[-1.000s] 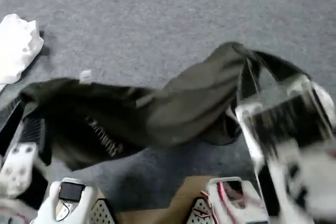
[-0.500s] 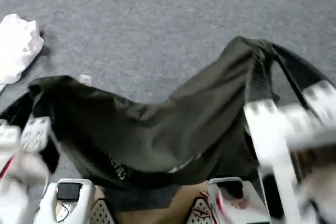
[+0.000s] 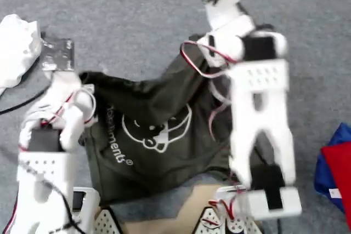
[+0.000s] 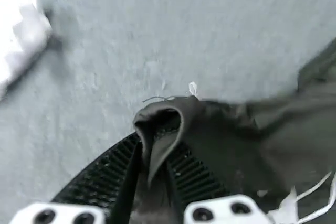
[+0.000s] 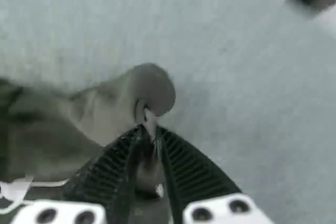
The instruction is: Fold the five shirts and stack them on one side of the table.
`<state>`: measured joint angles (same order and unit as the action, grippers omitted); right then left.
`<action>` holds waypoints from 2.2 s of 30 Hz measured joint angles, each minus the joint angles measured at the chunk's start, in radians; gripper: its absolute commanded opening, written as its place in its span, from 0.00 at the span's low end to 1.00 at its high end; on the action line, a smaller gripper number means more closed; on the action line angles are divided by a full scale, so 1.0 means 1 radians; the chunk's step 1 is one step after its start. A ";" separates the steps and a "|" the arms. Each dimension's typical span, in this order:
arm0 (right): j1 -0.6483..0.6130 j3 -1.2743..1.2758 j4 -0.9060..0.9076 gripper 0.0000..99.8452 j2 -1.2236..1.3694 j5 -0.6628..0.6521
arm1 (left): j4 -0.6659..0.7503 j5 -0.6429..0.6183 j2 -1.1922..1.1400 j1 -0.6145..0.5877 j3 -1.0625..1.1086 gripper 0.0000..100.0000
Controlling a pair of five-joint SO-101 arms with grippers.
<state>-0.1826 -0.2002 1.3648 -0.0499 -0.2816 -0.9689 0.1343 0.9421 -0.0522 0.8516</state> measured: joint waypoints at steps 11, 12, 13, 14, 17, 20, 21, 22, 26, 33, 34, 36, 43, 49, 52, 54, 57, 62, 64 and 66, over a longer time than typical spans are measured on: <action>0.023 0.006 0.021 0.01 0.382 -0.034 | -0.046 0.112 -0.532 -0.009 -0.058 0.02; 0.034 0.006 0.032 0.01 0.397 -0.031 | -0.061 0.114 -0.580 -0.014 -0.081 0.02; 0.046 0.012 0.044 0.01 0.410 -0.031 | -0.075 0.114 -0.626 -0.018 -0.103 0.02; 0.057 0.014 0.058 0.01 0.420 -0.031 | -0.089 0.117 -0.667 -0.020 -0.120 0.02; 0.100 0.014 0.103 0.01 0.454 -0.063 | -0.118 0.118 -0.756 -0.020 -0.150 0.02; 0.153 0.014 0.144 0.01 0.489 -0.098 | -0.135 0.118 -0.781 -0.020 -0.155 0.02; 0.176 0.014 0.147 0.01 0.505 -0.109 | -0.137 0.118 -0.783 -0.020 -0.157 0.02; 0.203 0.014 0.150 0.01 0.519 -0.121 | -0.141 0.118 -0.786 -0.020 -0.157 0.02; 0.275 0.014 0.161 0.08 0.559 -0.190 | -0.173 0.118 -0.786 -0.020 -0.157 0.02; 0.285 0.014 0.186 0.21 0.559 -0.230 | -0.178 0.117 -0.795 -0.020 -0.157 0.02; 0.278 0.014 0.186 0.21 0.555 -0.230 | -0.176 0.110 -0.795 -0.020 -0.157 0.02; 0.250 -0.003 0.195 0.21 0.534 -0.230 | -0.158 0.080 -0.795 -0.020 -0.150 0.02; 0.124 -0.181 0.275 0.21 0.468 -0.193 | -0.055 -0.018 -0.795 -0.020 -0.087 0.02; 0.115 -0.411 0.341 0.21 0.506 -0.087 | 0.006 -0.141 -0.793 -0.020 -0.064 0.02; 0.115 -0.512 0.339 0.21 0.624 -0.048 | 0.012 -0.161 -0.793 -0.020 -0.064 0.02; 0.115 -0.597 0.333 0.21 0.727 -0.023 | 0.015 -0.163 -0.793 -0.020 -0.063 0.02; 0.115 -0.763 0.358 0.21 0.890 0.040 | 0.017 -0.163 -0.793 -0.020 -0.063 0.02; 0.115 -1.057 0.399 0.21 1.117 0.126 | 0.018 -0.163 -0.795 -0.020 -0.063 0.02; 0.115 -1.111 0.399 0.21 1.174 0.150 | 0.028 -0.163 -0.795 -0.020 -0.063 0.02; 0.115 -1.129 0.400 0.21 1.208 0.169 | 0.034 -0.163 -0.795 -0.020 -0.058 0.02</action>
<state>-0.0675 -1.3295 1.7653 1.1577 -0.1128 -0.9352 -0.0284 0.1473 -0.0721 0.7933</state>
